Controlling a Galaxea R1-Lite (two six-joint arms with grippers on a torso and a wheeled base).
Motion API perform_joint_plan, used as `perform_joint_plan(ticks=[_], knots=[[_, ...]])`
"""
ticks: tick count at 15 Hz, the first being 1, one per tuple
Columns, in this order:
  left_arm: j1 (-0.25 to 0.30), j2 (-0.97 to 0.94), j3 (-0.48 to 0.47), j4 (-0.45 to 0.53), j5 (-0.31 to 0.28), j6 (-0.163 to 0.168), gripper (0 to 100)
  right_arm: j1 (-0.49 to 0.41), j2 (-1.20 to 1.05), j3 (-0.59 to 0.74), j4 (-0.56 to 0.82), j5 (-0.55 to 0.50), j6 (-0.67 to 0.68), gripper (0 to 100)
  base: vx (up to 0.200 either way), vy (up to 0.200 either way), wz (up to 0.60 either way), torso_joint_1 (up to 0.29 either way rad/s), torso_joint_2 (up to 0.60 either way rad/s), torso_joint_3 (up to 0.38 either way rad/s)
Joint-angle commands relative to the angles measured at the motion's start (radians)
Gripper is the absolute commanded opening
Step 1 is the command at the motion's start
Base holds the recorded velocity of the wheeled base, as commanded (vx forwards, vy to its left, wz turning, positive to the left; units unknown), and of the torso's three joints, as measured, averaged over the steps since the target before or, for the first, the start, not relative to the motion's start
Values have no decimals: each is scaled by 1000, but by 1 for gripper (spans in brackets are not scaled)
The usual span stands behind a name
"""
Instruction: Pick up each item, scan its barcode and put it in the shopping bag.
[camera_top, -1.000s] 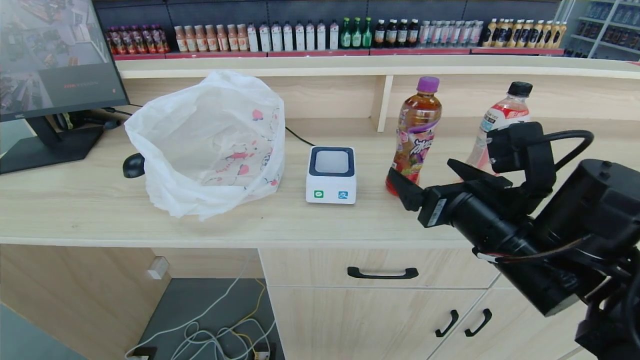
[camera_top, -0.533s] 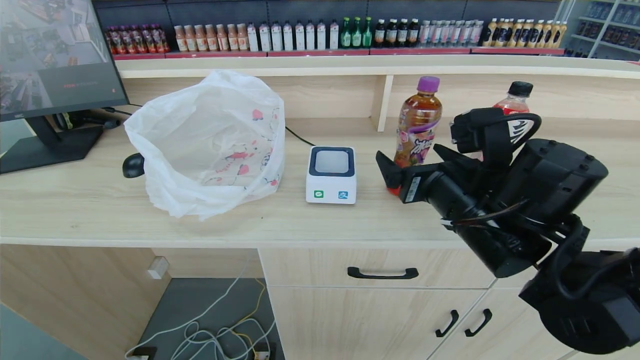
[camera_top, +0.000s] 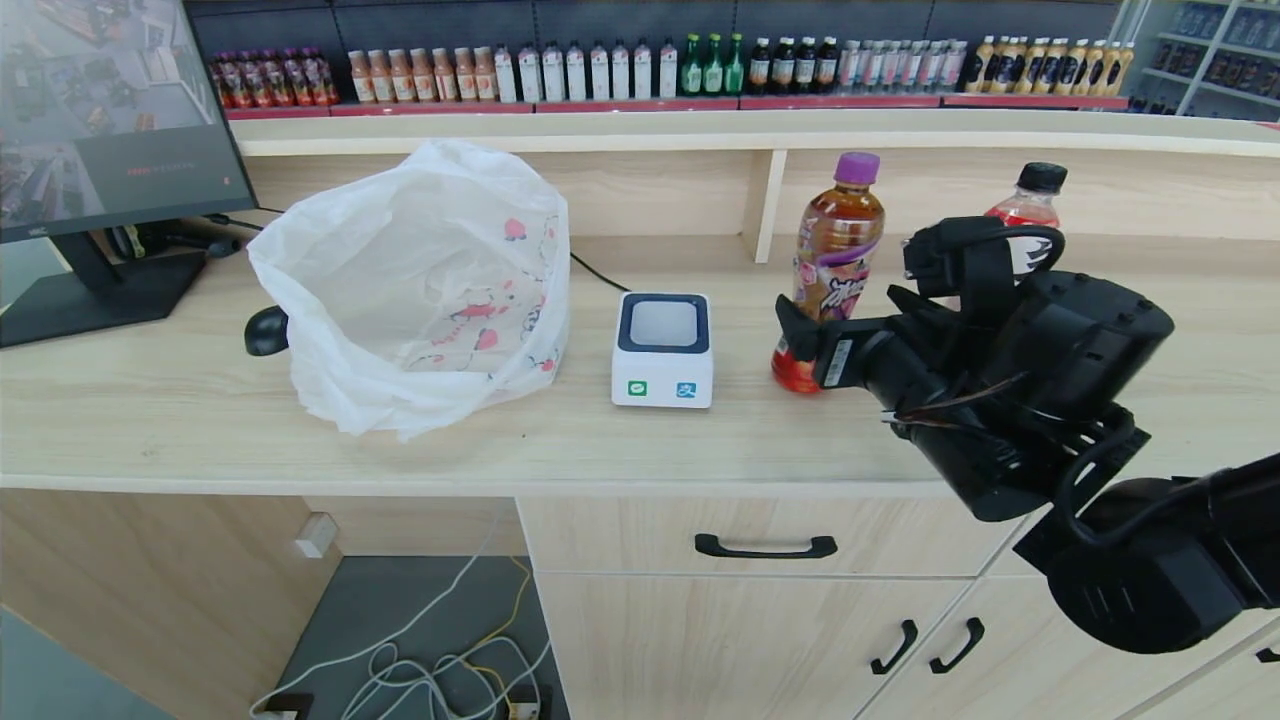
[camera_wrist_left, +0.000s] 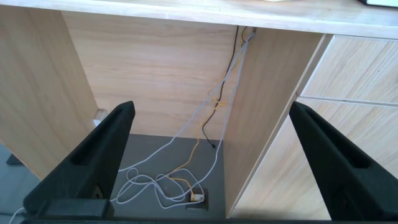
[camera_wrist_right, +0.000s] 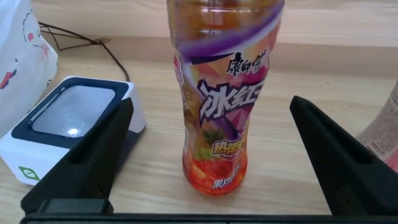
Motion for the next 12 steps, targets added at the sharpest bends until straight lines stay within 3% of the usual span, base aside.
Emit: perform_joint_plan(ticks=[1,12], knots=[[1,0,0,0,0,0,100,-7,13,-2,-1,0,2,100,0,0,0,0,0,0],[-1,0,0,0,0,0,100,-62,86,-92,-1,8,14,100,0,0,0,0,0,0]])
